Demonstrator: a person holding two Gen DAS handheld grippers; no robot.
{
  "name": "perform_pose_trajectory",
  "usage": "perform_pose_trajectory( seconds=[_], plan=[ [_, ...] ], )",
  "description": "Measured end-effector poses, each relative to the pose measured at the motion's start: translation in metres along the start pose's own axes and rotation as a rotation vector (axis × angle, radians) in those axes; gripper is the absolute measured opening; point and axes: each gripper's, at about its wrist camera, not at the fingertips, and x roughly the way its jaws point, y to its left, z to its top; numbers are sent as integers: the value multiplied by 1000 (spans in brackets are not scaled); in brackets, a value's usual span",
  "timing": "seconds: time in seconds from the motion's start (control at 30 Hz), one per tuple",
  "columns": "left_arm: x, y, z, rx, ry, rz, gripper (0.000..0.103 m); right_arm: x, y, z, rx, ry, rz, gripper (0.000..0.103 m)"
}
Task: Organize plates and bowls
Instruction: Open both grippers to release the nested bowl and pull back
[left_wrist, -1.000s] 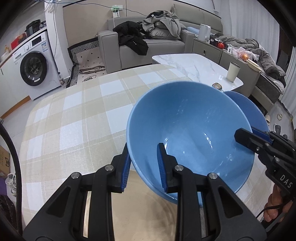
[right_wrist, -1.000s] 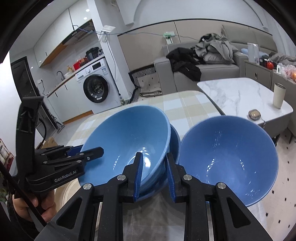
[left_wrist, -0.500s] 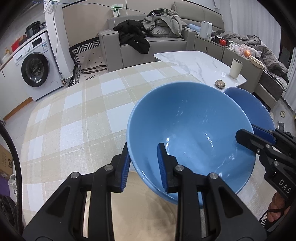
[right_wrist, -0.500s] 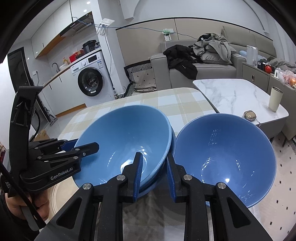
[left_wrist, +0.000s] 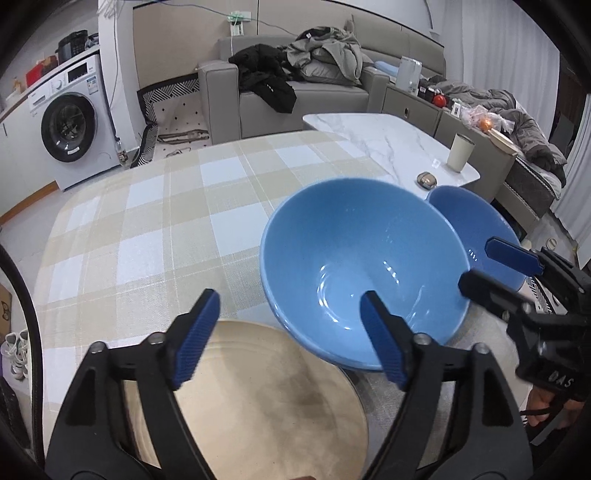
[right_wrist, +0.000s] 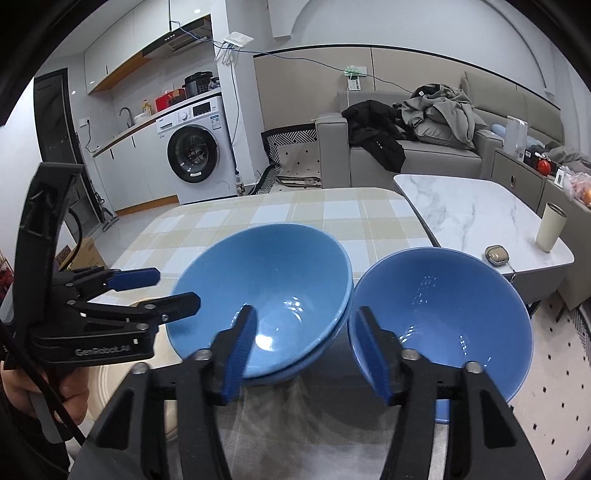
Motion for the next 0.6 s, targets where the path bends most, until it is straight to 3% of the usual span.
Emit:
perform_pose_trajectory(
  seconds=[0.07, 0.13, 0.2, 0.27, 0.6],
  plan=[
    [-8, -2, -1, -11, -13, -9, 79, -5, -4, 0, 13, -11, 14, 85],
    [-12, -4, -2, -22, -8, -22, 83, -9, -8, 0, 23, -15, 15, 86],
    [-16, -9, -3, -20, -15, -34, 89, -13, -14, 1, 35, -19, -6, 96],
    [-23, -16, -7, -13, -22, -44, 102, -19, -18, -2, 45, -21, -16, 98],
    [-34, -63, -19, 5, 9, -120, 102, -53, -59, 0, 84, -41, -81, 102]
  ],
)
